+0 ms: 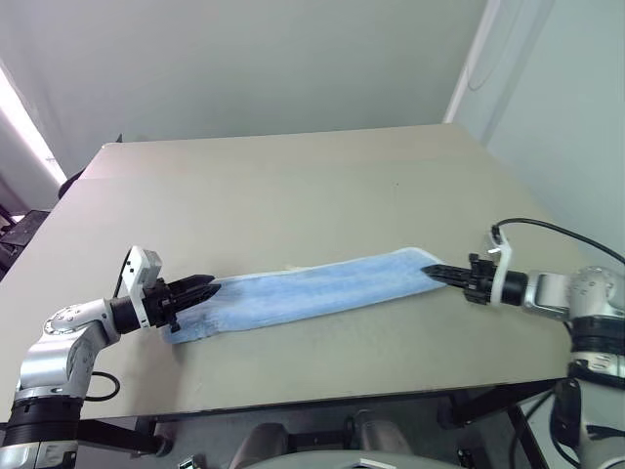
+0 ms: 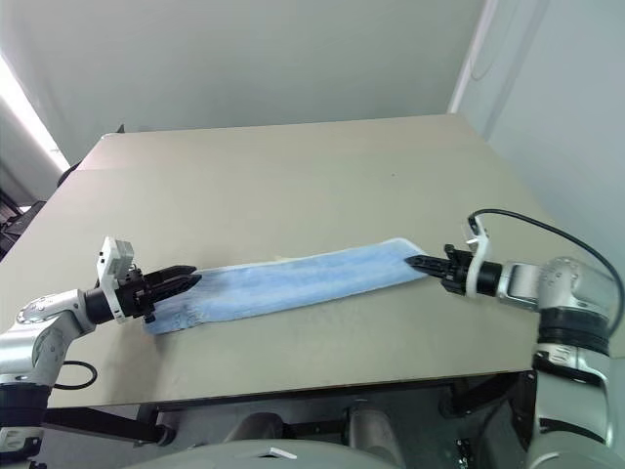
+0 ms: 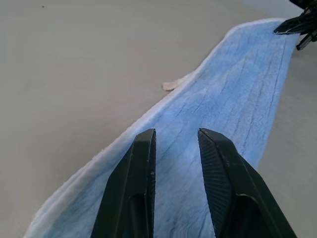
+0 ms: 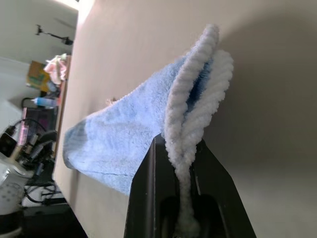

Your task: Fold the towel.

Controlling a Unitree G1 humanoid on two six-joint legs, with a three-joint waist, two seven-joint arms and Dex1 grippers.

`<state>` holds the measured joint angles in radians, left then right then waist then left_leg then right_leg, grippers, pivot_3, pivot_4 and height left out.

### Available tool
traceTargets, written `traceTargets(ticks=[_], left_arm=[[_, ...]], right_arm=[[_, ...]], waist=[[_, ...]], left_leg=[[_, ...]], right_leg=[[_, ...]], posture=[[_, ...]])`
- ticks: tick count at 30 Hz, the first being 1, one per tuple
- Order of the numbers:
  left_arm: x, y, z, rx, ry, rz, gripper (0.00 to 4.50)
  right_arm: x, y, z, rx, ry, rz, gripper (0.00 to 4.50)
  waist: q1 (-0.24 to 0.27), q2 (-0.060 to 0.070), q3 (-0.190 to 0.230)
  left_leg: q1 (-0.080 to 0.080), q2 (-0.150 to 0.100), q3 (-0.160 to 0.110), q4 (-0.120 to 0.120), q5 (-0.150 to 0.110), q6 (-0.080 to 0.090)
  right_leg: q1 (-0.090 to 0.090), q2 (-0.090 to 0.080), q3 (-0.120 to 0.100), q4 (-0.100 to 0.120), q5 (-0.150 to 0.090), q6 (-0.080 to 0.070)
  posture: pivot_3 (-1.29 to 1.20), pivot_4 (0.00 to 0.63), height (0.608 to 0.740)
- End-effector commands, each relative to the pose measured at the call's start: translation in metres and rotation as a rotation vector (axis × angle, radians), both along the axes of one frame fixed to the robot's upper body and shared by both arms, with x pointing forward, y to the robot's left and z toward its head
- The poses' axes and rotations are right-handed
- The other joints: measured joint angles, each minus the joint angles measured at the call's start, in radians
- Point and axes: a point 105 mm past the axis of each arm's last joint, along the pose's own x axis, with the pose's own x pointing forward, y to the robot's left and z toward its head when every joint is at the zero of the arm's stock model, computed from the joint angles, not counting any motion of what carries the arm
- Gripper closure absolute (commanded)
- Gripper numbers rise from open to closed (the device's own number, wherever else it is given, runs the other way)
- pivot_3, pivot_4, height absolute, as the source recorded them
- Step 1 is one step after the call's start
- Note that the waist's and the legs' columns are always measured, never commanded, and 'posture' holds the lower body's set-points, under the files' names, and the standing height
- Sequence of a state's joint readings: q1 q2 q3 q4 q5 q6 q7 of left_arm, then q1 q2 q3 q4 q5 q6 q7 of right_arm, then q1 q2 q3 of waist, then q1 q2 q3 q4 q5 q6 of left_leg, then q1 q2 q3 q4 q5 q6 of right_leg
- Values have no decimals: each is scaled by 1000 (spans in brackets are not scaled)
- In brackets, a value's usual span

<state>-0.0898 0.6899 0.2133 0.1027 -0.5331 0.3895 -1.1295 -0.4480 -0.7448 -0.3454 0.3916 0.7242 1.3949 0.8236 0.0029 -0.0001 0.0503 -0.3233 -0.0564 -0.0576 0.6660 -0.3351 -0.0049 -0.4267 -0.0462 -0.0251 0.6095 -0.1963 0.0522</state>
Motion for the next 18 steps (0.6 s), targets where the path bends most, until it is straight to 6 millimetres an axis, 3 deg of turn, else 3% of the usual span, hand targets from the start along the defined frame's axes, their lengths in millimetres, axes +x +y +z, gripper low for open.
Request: traceTargets(ticks=[1, 4, 6, 12, 18], left_arm=[[3, 2, 9, 15, -20, -11, 3086], [5, 0, 10, 11, -19, -13, 3086], [6, -1, 9, 11, -16, -17, 3086], [7, -3, 8, 19, -1, -30, 3086], [9, -3, 9, 25, -3, -28, 3086]], right_arm=[[-4, -21, 31, -95, -133, 15, 4444], [-6, -27, 50, -203, -302, 58, 4444], [-10, -16, 59, -219, -342, 142, 4444], [-25, 37, 77, -214, -485, 416, 4444], [-23, 99, 69, -178, -565, 576, 4444]], waist=[[3, 1, 0], [0, 0, 1], [-3, -1, 2], [-14, -3, 5], [-14, -8, 8]], left_leg=[[0, 0, 0, 0, 0, 0], [0, 1, 0, 0, 0, 0], [1, 1, 1, 0, 0, 0], [1, 2, 0, 0, 0, 0], [1, 2, -1, 0, 0, 0]], right_leg=[[0, 0, 0, 0, 0, 0], [0, 1, 0, 0, 0, 1], [1, 2, 0, 0, 0, 1], [2, 2, -1, 1, -1, 1], [1, 1, -1, 0, 0, 1]], posture=[[0, 0, 740], [0, 0, 740], [0, 0, 740], [0, 0, 740], [0, 0, 740]])
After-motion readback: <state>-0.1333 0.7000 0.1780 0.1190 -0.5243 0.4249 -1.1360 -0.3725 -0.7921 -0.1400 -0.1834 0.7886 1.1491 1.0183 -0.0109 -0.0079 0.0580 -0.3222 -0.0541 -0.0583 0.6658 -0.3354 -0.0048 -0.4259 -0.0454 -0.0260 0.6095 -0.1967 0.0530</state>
